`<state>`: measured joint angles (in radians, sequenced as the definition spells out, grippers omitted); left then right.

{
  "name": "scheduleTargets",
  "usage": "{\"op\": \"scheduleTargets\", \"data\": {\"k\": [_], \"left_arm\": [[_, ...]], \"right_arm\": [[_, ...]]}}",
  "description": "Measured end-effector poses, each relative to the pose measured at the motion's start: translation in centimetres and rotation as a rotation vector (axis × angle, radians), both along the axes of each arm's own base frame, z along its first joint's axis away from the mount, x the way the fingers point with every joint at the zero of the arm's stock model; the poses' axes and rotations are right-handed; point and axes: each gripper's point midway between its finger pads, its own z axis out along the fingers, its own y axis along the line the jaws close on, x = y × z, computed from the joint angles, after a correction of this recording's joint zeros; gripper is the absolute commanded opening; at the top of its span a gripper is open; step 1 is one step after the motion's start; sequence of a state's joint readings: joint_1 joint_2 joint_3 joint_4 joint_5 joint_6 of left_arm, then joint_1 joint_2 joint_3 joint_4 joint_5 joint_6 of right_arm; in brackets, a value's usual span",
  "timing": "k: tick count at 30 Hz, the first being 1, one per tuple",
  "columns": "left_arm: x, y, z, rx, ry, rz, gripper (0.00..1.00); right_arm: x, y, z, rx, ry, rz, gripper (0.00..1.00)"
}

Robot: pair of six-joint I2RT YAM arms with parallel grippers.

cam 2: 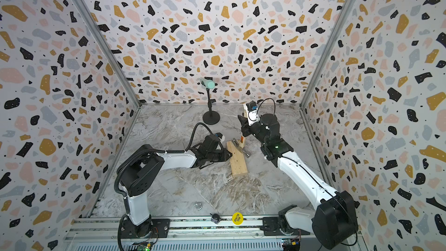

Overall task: Use a claw hammer to pull out a nail
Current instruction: Remove the nail from the mounting plate.

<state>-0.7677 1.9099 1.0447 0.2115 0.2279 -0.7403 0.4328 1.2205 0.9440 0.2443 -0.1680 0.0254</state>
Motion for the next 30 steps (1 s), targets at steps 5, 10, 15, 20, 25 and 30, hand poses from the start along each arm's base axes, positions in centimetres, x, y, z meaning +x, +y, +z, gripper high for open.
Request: {"op": "scheduleTargets", "data": {"k": [5,10,15,20,25,30], "left_arm": [[0.0,0.0,0.0,-0.002,0.0,0.002,0.2],[0.0,0.0,0.0,-0.005,0.0,0.003,0.2],[0.0,0.0,0.0,-0.005,0.0,0.004,0.2],[0.0,0.0,0.0,-0.005,0.0,0.004,0.2],[0.0,0.0,0.0,-0.006,0.002,0.006,0.2],[0.0,0.0,-0.1,-0.007,0.003,0.007,0.2]], "right_arm": [[-0.7,-0.4,0.0,0.023,-0.033,0.011,0.0],[-1.4,-0.8,0.1,0.049,-0.067,0.009,0.0],[-2.0,-1.0,0.2,0.072,-0.089,0.012,0.0],[-2.5,-1.3,0.1,0.093,-0.102,0.011,0.0],[-3.0,-1.5,0.1,0.103,-0.113,0.017,0.0],[-3.3,-1.5,0.1,0.107,-0.123,0.023,0.0]]}}
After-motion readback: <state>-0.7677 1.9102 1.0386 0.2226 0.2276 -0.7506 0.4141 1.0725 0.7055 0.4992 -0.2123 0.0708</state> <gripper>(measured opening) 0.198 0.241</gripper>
